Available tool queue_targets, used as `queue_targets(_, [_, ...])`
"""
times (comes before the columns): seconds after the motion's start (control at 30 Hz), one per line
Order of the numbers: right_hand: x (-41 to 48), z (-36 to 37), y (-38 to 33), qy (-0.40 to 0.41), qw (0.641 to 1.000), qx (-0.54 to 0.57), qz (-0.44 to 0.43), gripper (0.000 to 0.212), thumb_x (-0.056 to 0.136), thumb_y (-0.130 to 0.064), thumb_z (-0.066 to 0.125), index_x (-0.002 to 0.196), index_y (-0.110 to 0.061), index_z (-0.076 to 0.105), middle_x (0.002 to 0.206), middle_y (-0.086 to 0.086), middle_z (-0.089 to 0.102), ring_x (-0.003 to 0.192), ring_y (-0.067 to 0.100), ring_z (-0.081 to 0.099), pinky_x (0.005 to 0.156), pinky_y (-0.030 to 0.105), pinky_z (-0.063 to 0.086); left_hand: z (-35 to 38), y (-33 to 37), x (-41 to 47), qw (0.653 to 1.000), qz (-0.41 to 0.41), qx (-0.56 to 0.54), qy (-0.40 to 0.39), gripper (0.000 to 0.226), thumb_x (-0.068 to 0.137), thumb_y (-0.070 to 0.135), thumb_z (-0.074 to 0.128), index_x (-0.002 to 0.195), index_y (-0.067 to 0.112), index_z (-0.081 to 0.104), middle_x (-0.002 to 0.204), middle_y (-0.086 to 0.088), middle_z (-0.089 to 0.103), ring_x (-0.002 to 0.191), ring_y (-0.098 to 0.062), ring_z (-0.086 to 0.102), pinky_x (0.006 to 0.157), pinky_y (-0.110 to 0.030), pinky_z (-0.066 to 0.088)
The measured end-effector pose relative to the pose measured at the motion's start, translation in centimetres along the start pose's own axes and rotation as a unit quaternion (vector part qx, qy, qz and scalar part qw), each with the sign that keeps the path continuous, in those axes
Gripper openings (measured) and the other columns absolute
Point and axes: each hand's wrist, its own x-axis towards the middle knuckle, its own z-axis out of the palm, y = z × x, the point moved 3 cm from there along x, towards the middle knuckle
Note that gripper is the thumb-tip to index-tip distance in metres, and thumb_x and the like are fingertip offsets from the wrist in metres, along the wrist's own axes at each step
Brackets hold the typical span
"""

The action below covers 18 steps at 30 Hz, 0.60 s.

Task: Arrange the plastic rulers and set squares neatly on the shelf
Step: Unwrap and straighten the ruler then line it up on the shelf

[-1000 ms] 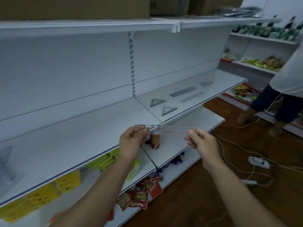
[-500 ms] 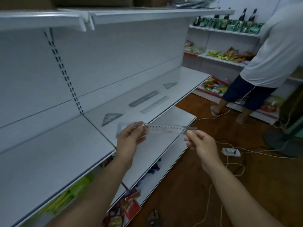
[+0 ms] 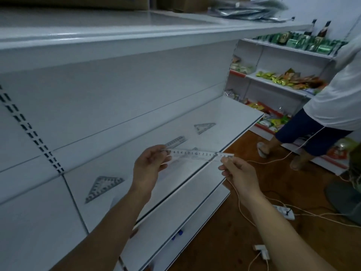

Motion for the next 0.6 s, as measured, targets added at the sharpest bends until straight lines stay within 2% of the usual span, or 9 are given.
queue_targets(0.1, [3.2,1.2,-0.4,-0.027,0.999,-0.008,-0.022,0.017,0.091,-0.023,0.063,0.088,-0.007,0.070,0.072,-0.001,0.068,0.060,0.003,0.057,0.063,0.023,0.045,-0.3,-0.1,1.9,0.998,0.027,0.038,0.036,0.016,0.083,0.006,0.069,0.094,0.018,0.069,0.088,-0.003,0.073,0.083,-0.015,0.068,0.076,-0.027,0.054])
queue_targets(0.2, [6.5,2.9,0.0,-0.063,0.998,-0.014,-0.019,0.015,0.090,-0.023,0.064,0.087,-0.009,0.070,0.073,0.000,0.070,0.060,0.004,0.059,0.063,0.023,0.047,-1.1,-0.6,3.8,0.993,0.044,0.076,0.077,0.025,0.086,-0.001,0.064,0.093,0.023,0.069,0.082,0.003,0.070,0.079,-0.014,0.063,0.075,-0.028,0.053])
queue_targets(0.27, [8.7,4.0,0.4,-0.101,0.995,-0.012,-0.011,0.016,0.090,-0.022,0.064,0.082,-0.010,0.069,0.073,0.002,0.070,0.059,0.005,0.059,0.063,0.024,0.046,-1.8,-1.0,4.7,0.984,0.072,0.137,0.093,0.035,0.084,0.001,0.067,0.096,0.034,0.068,0.084,0.010,0.069,0.080,-0.011,0.063,0.079,-0.029,0.052])
queue_targets(0.3, [9.7,4.6,0.5,-0.125,0.992,-0.010,-0.008,0.017,0.091,-0.021,0.063,0.080,-0.010,0.069,0.073,0.003,0.070,0.060,0.005,0.058,0.063,0.025,0.046,-2.0,-1.2,5.0,0.974,0.092,0.183,0.095,0.040,0.083,0.003,0.069,0.098,0.040,0.066,0.084,0.013,0.069,0.080,-0.008,0.063,0.080,-0.025,0.050])
queue_targets(0.37, [11.8,5.7,0.4,-0.173,0.985,-0.012,-0.002,0.019,0.091,-0.021,0.062,0.076,-0.009,0.067,0.073,0.003,0.070,0.061,0.007,0.059,0.064,0.025,0.047,-2.1,-0.7,5.3,0.936,0.139,0.308,0.098,0.042,0.082,0.007,0.072,0.107,0.039,0.062,0.090,0.014,0.066,0.082,-0.001,0.061,0.081,-0.012,0.046])
queue_targets(0.4, [12.8,6.2,0.2,-0.193,0.981,-0.013,-0.001,0.021,0.091,-0.020,0.062,0.075,-0.008,0.067,0.072,0.003,0.070,0.061,0.008,0.059,0.063,0.025,0.048,-2.1,-0.4,5.5,0.904,0.168,0.380,0.100,0.043,0.080,0.011,0.074,0.113,0.035,0.061,0.095,0.013,0.063,0.087,0.000,0.059,0.082,-0.010,0.045])
queue_targets(0.5, [15.6,7.3,-0.4,-0.246,0.969,-0.009,-0.002,0.022,0.091,-0.018,0.062,0.074,-0.005,0.065,0.068,0.002,0.069,0.059,0.010,0.058,0.058,0.020,0.049,-2.1,0.3,6.7,0.791,0.211,0.564,0.108,0.047,0.076,0.023,0.080,0.120,0.025,0.063,0.114,0.006,0.061,0.104,-0.008,0.055,0.093,-0.022,0.044])
queue_targets(0.53, [16.4,7.6,-0.5,-0.263,0.965,-0.008,-0.002,0.022,0.091,-0.018,0.062,0.073,-0.006,0.065,0.067,0.002,0.069,0.059,0.010,0.058,0.058,0.019,0.049,-2.1,0.3,7.1,0.763,0.222,0.597,0.109,0.047,0.074,0.024,0.081,0.119,0.022,0.065,0.118,0.002,0.061,0.107,-0.013,0.056,0.095,-0.027,0.044])
queue_targets(0.6, [17.7,8.3,-0.5,-0.297,0.955,0.000,0.004,0.022,0.091,-0.016,0.061,0.072,-0.006,0.065,0.066,0.002,0.068,0.058,0.010,0.057,0.058,0.021,0.047,-1.7,0.5,7.9,0.731,0.223,0.637,0.098,0.046,0.075,0.026,0.079,0.119,0.020,0.066,0.120,0.000,0.063,0.108,-0.014,0.054,0.096,-0.031,0.044])
